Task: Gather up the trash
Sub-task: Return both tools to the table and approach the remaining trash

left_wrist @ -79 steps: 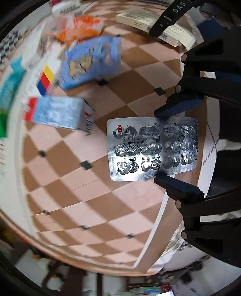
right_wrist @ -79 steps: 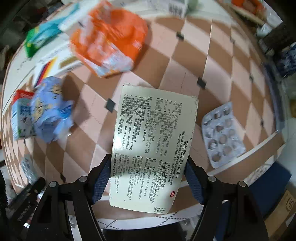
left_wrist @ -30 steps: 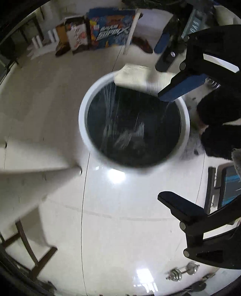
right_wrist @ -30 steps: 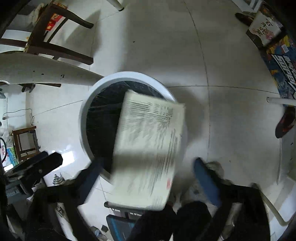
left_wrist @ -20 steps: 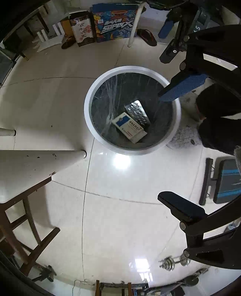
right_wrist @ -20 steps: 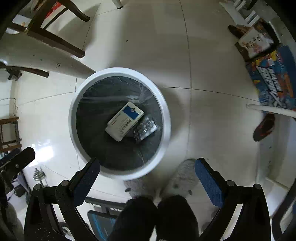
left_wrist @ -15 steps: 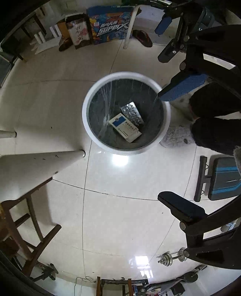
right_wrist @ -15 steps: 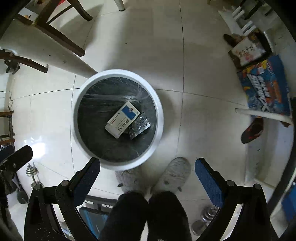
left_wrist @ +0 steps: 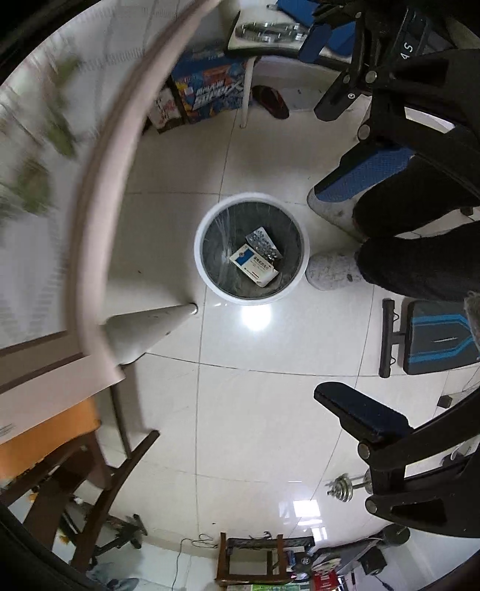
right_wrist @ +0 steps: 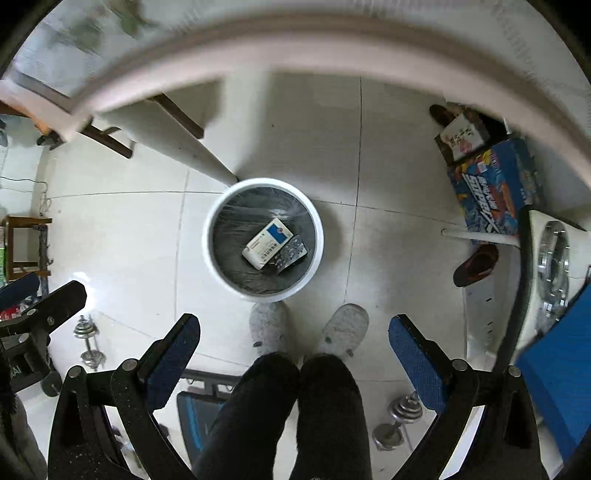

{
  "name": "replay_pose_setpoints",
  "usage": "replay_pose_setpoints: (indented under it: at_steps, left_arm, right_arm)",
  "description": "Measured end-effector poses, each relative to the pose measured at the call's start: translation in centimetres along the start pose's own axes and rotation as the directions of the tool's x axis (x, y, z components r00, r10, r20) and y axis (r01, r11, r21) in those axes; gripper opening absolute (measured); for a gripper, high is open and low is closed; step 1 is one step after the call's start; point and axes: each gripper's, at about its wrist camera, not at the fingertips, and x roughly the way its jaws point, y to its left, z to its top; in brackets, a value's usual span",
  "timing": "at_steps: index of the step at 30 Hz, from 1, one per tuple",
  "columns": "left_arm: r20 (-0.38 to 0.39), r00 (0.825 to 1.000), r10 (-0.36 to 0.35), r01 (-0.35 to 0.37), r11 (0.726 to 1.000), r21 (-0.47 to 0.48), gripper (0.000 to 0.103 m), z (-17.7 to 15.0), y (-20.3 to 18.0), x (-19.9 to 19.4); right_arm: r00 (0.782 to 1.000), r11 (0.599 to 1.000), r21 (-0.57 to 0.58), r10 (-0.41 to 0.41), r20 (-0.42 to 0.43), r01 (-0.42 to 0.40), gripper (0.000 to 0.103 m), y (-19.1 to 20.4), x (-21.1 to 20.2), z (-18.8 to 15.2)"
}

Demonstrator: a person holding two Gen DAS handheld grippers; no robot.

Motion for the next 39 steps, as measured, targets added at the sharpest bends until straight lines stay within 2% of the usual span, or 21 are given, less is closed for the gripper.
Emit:
replay_pose_setpoints:
  at_steps: [5, 11, 15, 18, 23, 25, 26, 27, 28, 33, 36, 38, 39]
  left_arm:
    - [0.028, 1.0, -0.009, 0.009, 1.0, 0.002, 0.1, -0.4, 1.0, -6.2]
    - [0.11, 0.994, -0.02, 0.023, 0.999, -0.026, 0.1, 0.4, 1.9, -14.6]
    - [0.195, 0.981, -0.01, 0.015, 1.0, -0.023, 0.1, 3.6, 0.3, -18.3]
    - [0.241, 0.97, -0.016, 0.017, 1.0, -0.003, 0.1, 7.4, -2.7, -20.0]
    - [0.285, 0.958, -0.024, 0.018, 1.0, 0.025, 0.099, 14.4, -8.6, -20.6]
    - [0.283, 0.959, -0.033, 0.024, 0.999, 0.037, 0.099, 18.0, -11.4, -20.3]
    - [0.281, 0.959, -0.036, 0.025, 0.999, 0.04, 0.098, 19.7, -12.7, -20.2]
    - [0.276, 0.96, -0.042, 0.03, 0.999, 0.045, 0.098, 21.7, -14.2, -19.9]
    - [0.271, 0.962, -0.046, 0.033, 0.998, 0.052, 0.098, 23.7, -15.6, -19.5]
    - [0.196, 0.976, -0.091, 0.079, 0.995, 0.067, 0.097, 31.8, -21.6, -16.7]
    - [0.138, 0.984, -0.111, 0.102, 0.993, 0.065, 0.096, 35.5, -24.3, -14.7]
    - [0.111, 0.988, -0.104, 0.098, 0.993, 0.058, 0.089, 37.1, -25.2, -13.5]
    - [0.093, 0.991, -0.097, 0.093, 0.994, 0.051, 0.079, 38.0, -25.5, -12.7]
  right_arm:
    - [0.999, 0.999, 0.01, 0.031, 0.027, -0.031, 0.103, 0.8, -8.3, -0.7]
    - [0.99, 0.991, 0.072, 0.11, 0.083, -0.117, 0.103, 1.0, -18.0, -0.8]
    - [0.977, 0.973, 0.153, 0.149, 0.15, -0.171, 0.103, -1.1, -23.0, 1.1]
    - [0.97, 0.957, 0.228, 0.136, 0.201, -0.182, 0.103, -4.8, -25.7, 3.4]
    - [0.962, 0.93, 0.334, 0.061, 0.268, -0.152, 0.103, -12.7, -28.5, 8.7]
    - [0.96, 0.921, 0.364, 0.033, 0.277, -0.137, 0.103, -16.1, -28.6, 12.0]
    - [0.959, 0.917, 0.373, 0.03, 0.282, -0.138, 0.099, -17.8, -28.5, 13.8]
    - [0.958, 0.912, 0.387, 0.024, 0.284, -0.138, 0.079, -19.4, -28.4, 15.5]
    - [0.96, 0.907, 0.399, 0.021, 0.278, -0.135, 0.064, -21.0, -28.1, 16.9]
    - [0.964, 0.874, 0.457, 0.044, 0.263, -0.164, 0.064, -28.8, -26.9, 26.6]
    - [0.962, 0.844, 0.504, 0.052, 0.266, -0.185, 0.064, -32.7, -25.4, 30.8]
    - [0.963, 0.815, 0.543, 0.063, 0.264, -0.202, 0.064, -34.9, -24.3, 33.6]
    - [0.964, 0.8, 0.563, 0.073, 0.256, -0.21, 0.064, -35.8, -23.6, 35.1]
